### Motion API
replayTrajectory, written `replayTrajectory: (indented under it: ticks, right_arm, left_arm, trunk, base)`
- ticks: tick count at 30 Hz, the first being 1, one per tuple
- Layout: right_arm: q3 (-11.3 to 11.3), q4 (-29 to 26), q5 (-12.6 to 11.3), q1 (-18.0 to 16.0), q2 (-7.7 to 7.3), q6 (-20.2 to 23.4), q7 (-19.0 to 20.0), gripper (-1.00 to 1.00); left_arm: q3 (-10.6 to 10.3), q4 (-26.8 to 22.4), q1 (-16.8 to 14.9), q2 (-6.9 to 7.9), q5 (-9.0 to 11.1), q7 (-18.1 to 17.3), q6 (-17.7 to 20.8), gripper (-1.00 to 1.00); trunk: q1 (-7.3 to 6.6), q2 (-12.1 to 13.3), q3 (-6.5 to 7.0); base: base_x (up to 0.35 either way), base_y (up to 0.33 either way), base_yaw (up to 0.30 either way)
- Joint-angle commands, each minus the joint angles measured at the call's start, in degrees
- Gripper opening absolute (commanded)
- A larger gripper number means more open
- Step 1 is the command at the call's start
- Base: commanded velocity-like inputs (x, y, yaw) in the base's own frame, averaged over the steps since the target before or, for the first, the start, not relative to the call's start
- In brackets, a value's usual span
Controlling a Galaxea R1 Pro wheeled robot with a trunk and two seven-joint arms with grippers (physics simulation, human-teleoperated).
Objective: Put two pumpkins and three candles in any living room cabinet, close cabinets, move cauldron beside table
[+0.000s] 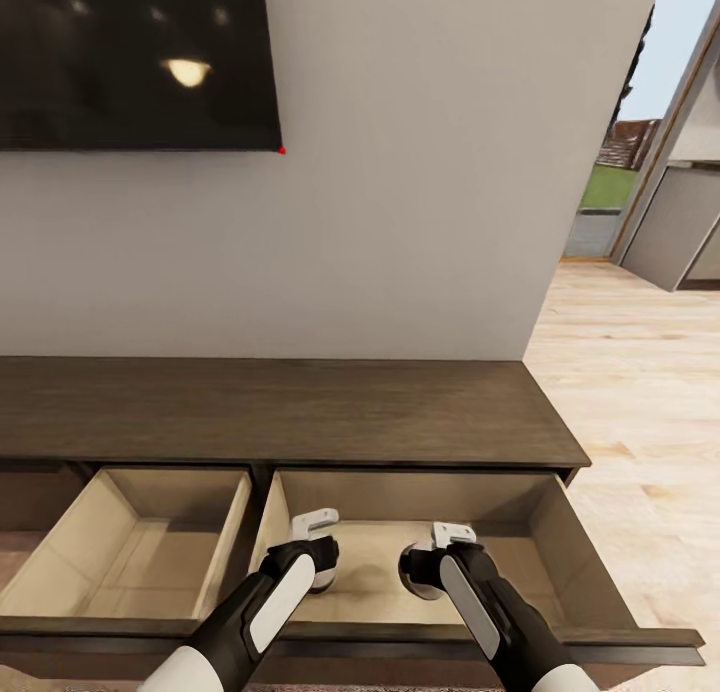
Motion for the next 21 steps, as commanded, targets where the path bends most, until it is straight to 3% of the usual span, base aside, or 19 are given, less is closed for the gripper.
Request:
replayTrajectory:
  ticks: [1, 7, 16, 17, 21]
  right_arm:
    - [0.13, -0.07, -0.67, -0.04, 0.0, 0.03, -0.65, -1.0]
    - [0.13, -0.07, -0.63, -0.04, -0.01, 0.03, -0.65, -1.0]
    - [0.13, -0.07, -0.6, -0.04, -0.01, 0.03, -0.65, -1.0]
    - [0.13, -0.07, -0.6, -0.04, -0.02, 0.03, -0.65, 1.0]
    - [0.13, -0.07, -0.65, -0.04, -0.02, 0.03, -0.65, 1.0]
  left_arm:
    - [-0.16, -0.09, -0.04, 0.03, 0.42, 0.48, 0.04, -1.0]
    - [-0.16, -0.09, -0.04, 0.03, 0.46, 0.47, 0.04, -1.0]
    - [-0.16, -0.75, -0.02, 0.03, 0.46, 0.61, 0.04, -1.0]
    - [-0.16, -0.76, -0.03, 0.03, 0.46, 0.61, 0.04, -1.0]
    - [-0.16, -0.79, -0.01, 0.03, 0.46, 0.56, 0.04, -1.0]
  trunk:
    - [0.01, -0.04, -0.28]
    - [0.16, -0.12, -1.61]
    - [0.16, -0.12, -1.61]
    - [0.16, -0.12, -1.61]
    - [0.16, -0.12, -1.61]
  base:
    - [0.0, 0.0, 0.0]
    - [0.0, 0.0, 0.0]
    - [0.0, 0.0, 0.0]
    - [0.0, 0.0, 0.0]
    - [0.0, 0.0, 0.0]
